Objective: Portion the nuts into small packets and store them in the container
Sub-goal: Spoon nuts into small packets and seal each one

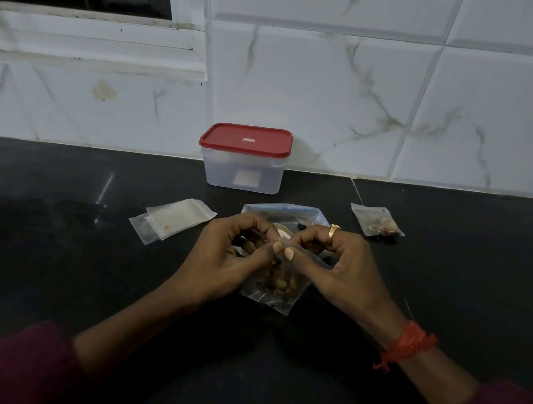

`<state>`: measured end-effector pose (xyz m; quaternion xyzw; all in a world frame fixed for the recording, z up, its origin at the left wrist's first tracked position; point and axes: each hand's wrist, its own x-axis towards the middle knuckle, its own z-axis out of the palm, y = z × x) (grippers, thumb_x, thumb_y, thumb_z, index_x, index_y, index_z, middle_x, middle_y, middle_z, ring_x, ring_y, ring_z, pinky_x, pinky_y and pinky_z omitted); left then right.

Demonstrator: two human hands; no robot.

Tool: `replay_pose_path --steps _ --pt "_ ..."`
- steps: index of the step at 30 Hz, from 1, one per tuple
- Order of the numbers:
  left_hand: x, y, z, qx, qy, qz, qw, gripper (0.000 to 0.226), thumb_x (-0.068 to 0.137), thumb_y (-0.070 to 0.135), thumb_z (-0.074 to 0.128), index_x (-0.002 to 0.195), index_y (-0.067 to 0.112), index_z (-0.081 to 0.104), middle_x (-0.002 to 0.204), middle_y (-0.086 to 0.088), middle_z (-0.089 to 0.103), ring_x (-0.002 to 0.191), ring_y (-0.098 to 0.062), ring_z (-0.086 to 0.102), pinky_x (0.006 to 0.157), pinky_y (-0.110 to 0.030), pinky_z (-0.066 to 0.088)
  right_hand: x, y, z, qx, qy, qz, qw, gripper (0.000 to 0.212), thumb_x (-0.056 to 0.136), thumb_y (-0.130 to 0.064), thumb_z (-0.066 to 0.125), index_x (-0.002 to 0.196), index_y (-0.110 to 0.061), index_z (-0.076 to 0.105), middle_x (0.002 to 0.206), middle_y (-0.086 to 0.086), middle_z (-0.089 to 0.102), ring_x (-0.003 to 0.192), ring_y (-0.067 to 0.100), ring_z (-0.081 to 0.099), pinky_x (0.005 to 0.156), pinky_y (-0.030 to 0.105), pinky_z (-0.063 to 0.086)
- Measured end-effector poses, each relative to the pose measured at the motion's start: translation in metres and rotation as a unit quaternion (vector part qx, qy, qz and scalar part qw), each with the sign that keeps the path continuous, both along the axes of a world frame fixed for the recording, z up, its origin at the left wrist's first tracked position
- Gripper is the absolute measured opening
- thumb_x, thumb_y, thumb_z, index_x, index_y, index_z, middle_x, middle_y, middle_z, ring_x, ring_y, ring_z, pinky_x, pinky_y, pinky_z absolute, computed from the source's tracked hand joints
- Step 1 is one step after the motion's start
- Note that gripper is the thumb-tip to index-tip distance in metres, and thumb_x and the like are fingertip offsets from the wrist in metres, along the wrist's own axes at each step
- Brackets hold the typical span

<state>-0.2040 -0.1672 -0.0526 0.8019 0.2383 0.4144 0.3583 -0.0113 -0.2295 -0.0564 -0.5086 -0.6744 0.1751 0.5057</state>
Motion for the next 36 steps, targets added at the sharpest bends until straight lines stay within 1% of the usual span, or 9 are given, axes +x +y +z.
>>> replay_pose_path --steps 4,8,10,14,17,23,28,31,36 --pt "0.0 -0.001 0.0 -0.007 0.003 0.0 1.0 0.004 0.091 0.011 0.069 0.093 0.013 0.071 0.09 0.008 0.071 0.087 -0.013 0.068 0.073 -0.017 0.052 0.0 0.0 0.001 -0.005 -0.003 0.016 1.0 0.03 0.08 -0.051 0.068 0.09 -0.025 0.076 0.087 -0.01 0.075 0.089 0.011 0.07 0.077 0.027 0.057" --pt "-0.001 0.001 0.001 -0.017 -0.004 0.006 1.0 0.005 0.091 0.009 0.068 0.093 0.013 0.07 0.091 0.009 0.071 0.087 -0.013 0.067 0.073 -0.02 0.054 0.003 0.002 0.0 -0.009 0.002 0.013 1.0 0.019 0.084 -0.038 0.075 0.093 -0.022 0.077 0.089 -0.009 0.076 0.086 0.014 0.071 0.078 0.032 0.058" --pt "-0.002 0.002 0.001 -0.016 -0.006 0.012 1.0 0.005 0.091 0.009 0.068 0.093 0.013 0.07 0.091 0.008 0.07 0.087 -0.014 0.067 0.073 -0.022 0.055 0.005 0.003 -0.001 -0.015 0.004 0.011 1.0 0.021 0.082 -0.041 0.075 0.092 -0.022 0.077 0.088 -0.008 0.076 0.086 0.014 0.071 0.077 0.034 0.058" --pt "-0.002 0.003 0.0 -0.022 -0.007 0.022 0.999 0.004 0.092 0.013 0.068 0.093 0.016 0.07 0.091 0.007 0.07 0.088 -0.017 0.066 0.074 -0.028 0.057 0.006 0.005 0.0 -0.033 0.01 0.014 0.999 0.017 0.084 -0.036 0.076 0.091 -0.022 0.077 0.087 -0.008 0.076 0.087 0.012 0.072 0.078 0.029 0.057" --pt "-0.001 0.002 0.002 -0.025 -0.013 0.028 0.999 0.004 0.093 0.013 0.067 0.092 0.016 0.069 0.089 0.011 0.069 0.085 -0.015 0.065 0.072 -0.024 0.055 0.008 0.007 -0.001 -0.032 0.011 0.007 0.999 0.011 0.085 -0.029 0.078 0.09 -0.02 0.077 0.085 -0.006 0.076 0.083 0.012 0.072 0.076 0.024 0.056" --pt "-0.003 0.004 0.005 -0.041 -0.027 0.05 0.998 0.003 0.093 0.016 0.065 0.095 0.017 0.068 0.094 0.012 0.07 0.089 -0.011 0.067 0.073 -0.029 0.058 0.012 0.01 0.0 -0.032 0.02 -0.004 0.999 0.01 0.084 -0.025 0.079 0.09 -0.017 0.077 0.085 -0.005 0.076 0.082 0.011 0.072 0.076 0.026 0.058" --pt "-0.006 0.008 0.006 -0.048 -0.043 0.068 0.996 0.005 0.092 0.02 0.066 0.095 0.016 0.069 0.095 0.008 0.071 0.092 -0.014 0.067 0.075 -0.031 0.058 0.016 0.01 0.002 -0.027 0.005 -0.016 1.0 0.014 0.082 -0.029 0.078 0.091 -0.019 0.078 0.087 -0.006 0.076 0.081 0.008 0.069 0.073 0.017 0.053" --pt "-0.006 0.009 0.007 -0.059 -0.056 0.072 0.994 0.005 0.092 0.019 0.066 0.094 0.015 0.069 0.095 0.005 0.071 0.092 -0.016 0.068 0.073 -0.03 0.058 0.02 0.01 0.004 -0.022 -0.005 -0.027 0.999 0.018 0.08 -0.037 0.077 0.091 -0.024 0.076 0.087 -0.007 0.075 0.081 0.01 0.069 0.075 0.019 0.054" --pt "-0.007 0.01 0.007 -0.082 -0.063 0.069 0.992 0.004 0.092 0.019 0.065 0.094 0.016 0.068 0.096 -0.001 0.07 0.089 -0.019 0.069 0.069 -0.026 0.058 0.022 0.011 0.006 -0.015 0.004 -0.033 0.999 0.016 0.079 -0.034 0.079 0.089 -0.022 0.076 0.083 -0.005 0.076 0.078 0.01 0.072 0.075 0.024 0.058"
